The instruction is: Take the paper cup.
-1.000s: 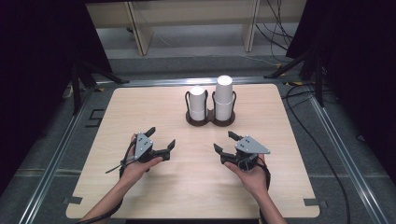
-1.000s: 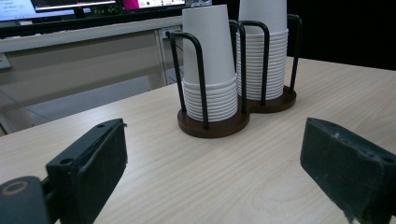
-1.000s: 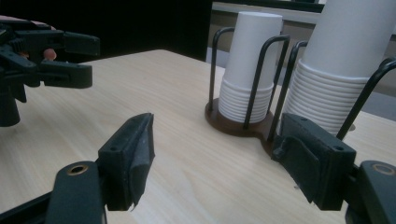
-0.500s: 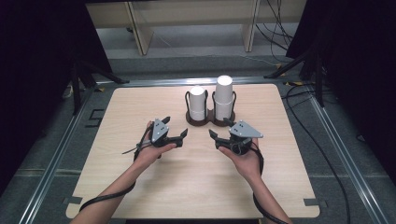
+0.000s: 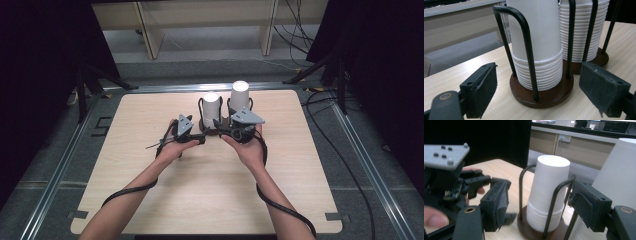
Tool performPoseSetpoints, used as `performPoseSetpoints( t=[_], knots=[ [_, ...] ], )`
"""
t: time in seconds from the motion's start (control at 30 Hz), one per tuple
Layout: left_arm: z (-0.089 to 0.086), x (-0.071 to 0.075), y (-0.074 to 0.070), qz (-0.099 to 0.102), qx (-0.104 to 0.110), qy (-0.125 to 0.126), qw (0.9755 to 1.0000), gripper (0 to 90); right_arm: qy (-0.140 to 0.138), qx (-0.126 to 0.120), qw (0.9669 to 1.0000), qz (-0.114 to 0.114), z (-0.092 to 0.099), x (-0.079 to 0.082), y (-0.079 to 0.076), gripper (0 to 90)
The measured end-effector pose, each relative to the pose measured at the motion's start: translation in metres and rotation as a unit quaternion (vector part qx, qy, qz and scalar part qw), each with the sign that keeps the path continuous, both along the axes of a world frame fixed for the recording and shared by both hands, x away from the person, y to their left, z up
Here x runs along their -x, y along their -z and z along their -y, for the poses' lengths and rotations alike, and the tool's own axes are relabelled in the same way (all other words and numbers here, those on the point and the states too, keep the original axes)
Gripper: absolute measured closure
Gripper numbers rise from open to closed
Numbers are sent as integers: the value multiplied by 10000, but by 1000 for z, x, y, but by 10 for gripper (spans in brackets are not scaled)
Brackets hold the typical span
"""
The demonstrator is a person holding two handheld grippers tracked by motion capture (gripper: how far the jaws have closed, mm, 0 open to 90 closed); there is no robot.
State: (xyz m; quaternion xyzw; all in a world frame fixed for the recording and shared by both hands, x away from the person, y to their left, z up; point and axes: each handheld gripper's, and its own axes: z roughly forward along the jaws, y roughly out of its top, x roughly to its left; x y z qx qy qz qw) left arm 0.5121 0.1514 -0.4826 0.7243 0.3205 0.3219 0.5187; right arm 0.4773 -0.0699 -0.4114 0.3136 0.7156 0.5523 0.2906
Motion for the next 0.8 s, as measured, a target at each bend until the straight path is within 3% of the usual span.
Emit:
performPoseSetpoints(
  t=[0.3, 0.8],
  knots=[
    [9, -17, 7, -197, 18, -101, 9998, 166, 119, 97, 9998, -127, -23, -38, -10, 323],
    [19, -29, 8, -263, -11, -57, 9996, 185, 451, 305, 9980, -326, -37, -65, -3, 324]
  ],
)
